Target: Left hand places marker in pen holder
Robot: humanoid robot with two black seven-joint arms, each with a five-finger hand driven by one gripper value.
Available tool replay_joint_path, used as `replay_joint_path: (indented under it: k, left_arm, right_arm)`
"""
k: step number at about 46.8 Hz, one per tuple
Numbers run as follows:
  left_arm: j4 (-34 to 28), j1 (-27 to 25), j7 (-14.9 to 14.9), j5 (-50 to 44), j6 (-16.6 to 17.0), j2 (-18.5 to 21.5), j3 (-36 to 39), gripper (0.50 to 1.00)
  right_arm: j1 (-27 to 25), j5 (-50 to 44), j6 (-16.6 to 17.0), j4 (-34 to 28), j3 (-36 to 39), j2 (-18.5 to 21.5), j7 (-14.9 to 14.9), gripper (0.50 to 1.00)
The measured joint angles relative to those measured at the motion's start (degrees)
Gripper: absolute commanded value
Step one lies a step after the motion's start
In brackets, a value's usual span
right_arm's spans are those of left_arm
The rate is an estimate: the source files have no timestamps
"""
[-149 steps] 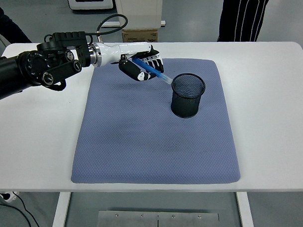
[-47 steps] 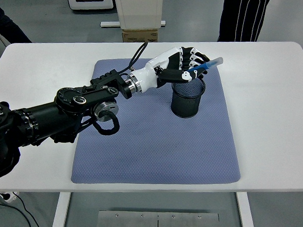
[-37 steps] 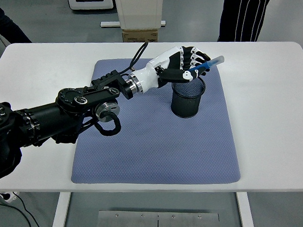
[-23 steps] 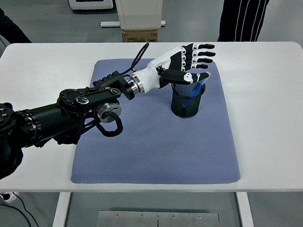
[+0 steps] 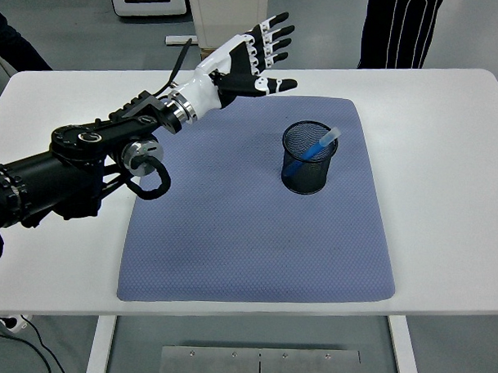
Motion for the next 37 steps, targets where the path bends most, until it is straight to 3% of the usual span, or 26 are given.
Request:
replay_joint_path:
  k: [12, 24, 37]
  left_arm:
    - [0.2, 2.8, 0.0, -0.7, 0.2, 5.9, -0.4, 1.000]
    - [1.9, 12.1, 0.2, -2.3, -0.3, 9.8, -15.2, 1.000]
    - [2.3, 20.7, 0.4, -4.1, -0.4, 10.6, -19.9, 1.000]
  right_arm:
    - [0.0, 0.0, 0.0, 0.0, 0.0, 0.0, 0.0, 1.000]
    - [0.0, 0.0, 0.0, 0.0, 0.0, 0.0, 0.0, 1.000]
    - [0.0, 0.0, 0.0, 0.0, 0.0, 0.0, 0.0, 1.000]
